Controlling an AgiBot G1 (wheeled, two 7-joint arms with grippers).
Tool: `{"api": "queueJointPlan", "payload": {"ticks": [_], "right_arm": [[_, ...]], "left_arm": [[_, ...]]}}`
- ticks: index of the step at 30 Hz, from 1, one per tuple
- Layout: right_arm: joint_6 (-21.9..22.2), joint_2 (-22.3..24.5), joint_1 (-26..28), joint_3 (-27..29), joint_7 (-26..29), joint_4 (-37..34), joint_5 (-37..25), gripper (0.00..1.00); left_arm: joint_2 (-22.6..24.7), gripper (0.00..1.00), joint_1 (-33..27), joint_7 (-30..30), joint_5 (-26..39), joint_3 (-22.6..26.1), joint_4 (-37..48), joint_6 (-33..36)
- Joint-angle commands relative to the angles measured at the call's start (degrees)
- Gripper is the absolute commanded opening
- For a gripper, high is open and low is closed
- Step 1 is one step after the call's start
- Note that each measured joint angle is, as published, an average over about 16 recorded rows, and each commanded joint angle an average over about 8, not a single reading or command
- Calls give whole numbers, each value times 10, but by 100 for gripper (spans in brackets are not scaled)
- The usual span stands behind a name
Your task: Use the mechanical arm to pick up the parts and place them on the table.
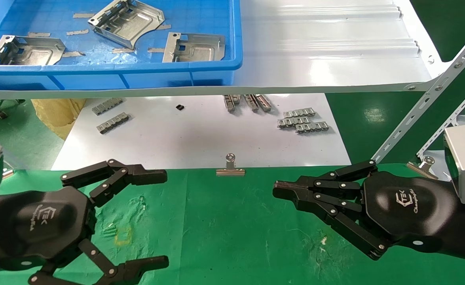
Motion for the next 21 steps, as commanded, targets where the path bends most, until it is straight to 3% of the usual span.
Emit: {"api": "queueJointPlan", "payload": {"ticks": [1, 21], "right_arm": [[0, 0, 0, 0, 0, 0, 0, 0], [0, 0, 0, 0, 0, 0, 0, 0]], "left_arm": [[0, 100, 0, 0, 0, 0, 0, 0], [0, 100, 0, 0, 0, 0, 0, 0]]}}
